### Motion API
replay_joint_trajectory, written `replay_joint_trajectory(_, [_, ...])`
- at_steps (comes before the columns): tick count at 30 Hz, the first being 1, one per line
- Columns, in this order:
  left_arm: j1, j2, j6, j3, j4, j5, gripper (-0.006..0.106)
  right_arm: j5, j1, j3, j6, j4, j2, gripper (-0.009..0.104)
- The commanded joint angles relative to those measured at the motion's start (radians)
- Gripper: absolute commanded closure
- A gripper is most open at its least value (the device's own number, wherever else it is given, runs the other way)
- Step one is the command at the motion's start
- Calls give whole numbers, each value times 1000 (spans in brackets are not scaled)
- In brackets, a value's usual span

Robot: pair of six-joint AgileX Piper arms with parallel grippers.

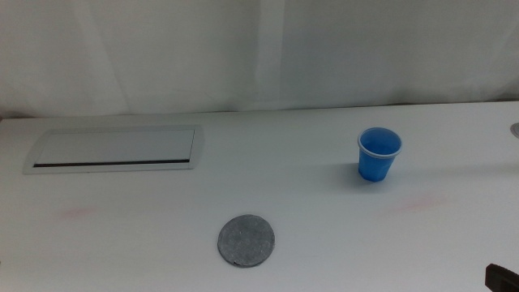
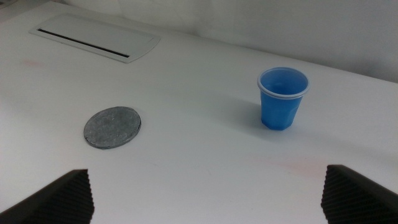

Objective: Place an empty cup on a cup mat.

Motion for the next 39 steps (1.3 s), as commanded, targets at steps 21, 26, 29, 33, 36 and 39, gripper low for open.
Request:
replay_joint_trajectory(21, [2,-2,-6,38,-9,1,103,39,-488,-6,-83,96,31,-8])
replay_joint_trajectory(26, [2,-2,-6,38,-9,1,103,28,-486,-33,-57,89,31,-8])
replay_joint_trajectory(29, [2,-2,-6,38,-9,1,103,12,-486,-78,-39,68,54,-8])
replay_joint_trajectory(33, [2,-2,-6,38,-9,1,103,17,-486,-184,-5,26,168,-8])
replay_joint_trajectory(36, [2,-2,-6,38,-9,1,103,14,-486,-265,-12,24,284,-8])
replay_joint_trajectory(39, [2,-2,-6,38,-9,1,103,30,-486,-352,-12,24,413,-8])
